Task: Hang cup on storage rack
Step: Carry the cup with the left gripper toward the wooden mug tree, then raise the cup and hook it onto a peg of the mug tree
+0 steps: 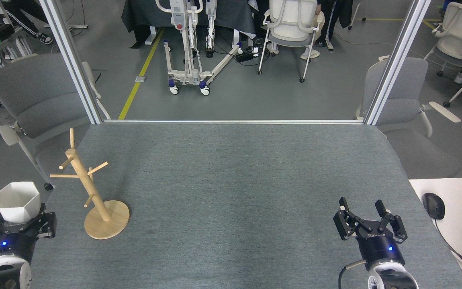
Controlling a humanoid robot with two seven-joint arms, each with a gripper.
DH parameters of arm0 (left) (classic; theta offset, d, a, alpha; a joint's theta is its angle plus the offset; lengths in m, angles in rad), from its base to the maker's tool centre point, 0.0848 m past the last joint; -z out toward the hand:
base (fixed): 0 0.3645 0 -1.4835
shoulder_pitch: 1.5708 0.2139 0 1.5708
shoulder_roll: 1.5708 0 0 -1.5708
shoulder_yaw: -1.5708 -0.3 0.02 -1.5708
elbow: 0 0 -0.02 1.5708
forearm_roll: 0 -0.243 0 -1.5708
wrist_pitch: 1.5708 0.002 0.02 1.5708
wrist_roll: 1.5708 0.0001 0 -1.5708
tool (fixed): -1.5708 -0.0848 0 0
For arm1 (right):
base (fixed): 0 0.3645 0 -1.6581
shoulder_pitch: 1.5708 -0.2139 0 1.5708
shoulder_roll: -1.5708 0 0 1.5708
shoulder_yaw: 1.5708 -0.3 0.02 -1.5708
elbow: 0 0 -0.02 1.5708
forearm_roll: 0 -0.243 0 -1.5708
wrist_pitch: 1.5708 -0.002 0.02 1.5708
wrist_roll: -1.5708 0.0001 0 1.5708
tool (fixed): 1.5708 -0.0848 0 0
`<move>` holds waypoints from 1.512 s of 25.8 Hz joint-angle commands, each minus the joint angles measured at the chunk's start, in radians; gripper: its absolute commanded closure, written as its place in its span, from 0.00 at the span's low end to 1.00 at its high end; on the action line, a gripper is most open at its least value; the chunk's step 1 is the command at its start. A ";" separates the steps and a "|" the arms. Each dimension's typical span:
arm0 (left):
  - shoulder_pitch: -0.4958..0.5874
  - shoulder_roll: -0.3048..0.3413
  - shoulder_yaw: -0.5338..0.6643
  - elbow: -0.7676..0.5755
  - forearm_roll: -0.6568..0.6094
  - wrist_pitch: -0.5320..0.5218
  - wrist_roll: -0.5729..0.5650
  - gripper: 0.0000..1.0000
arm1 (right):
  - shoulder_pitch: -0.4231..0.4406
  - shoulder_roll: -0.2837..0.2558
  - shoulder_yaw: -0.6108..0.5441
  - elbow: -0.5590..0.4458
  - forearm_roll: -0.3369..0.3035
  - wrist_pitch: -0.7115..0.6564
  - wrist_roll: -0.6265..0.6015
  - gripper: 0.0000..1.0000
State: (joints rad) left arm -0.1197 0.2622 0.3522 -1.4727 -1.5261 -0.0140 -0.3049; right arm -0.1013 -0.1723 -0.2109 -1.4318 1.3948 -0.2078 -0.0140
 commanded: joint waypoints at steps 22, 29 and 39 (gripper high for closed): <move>-0.023 0.006 -0.026 -0.118 -0.026 -0.020 -0.045 1.00 | -0.044 0.004 -0.001 0.056 0.004 0.005 -0.003 0.00; -0.034 -0.001 -0.042 -0.069 -0.052 -0.020 -0.045 1.00 | -0.043 0.014 0.004 0.060 0.004 0.005 -0.003 0.00; -0.047 -0.008 -0.084 -0.046 -0.098 -0.020 -0.045 1.00 | -0.043 0.014 0.011 0.063 0.001 0.005 -0.003 0.00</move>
State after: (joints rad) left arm -0.1663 0.2565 0.2808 -1.5195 -1.6092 -0.0334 -0.3496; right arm -0.1417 -0.1590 -0.2013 -1.3688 1.3974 -0.2027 -0.0201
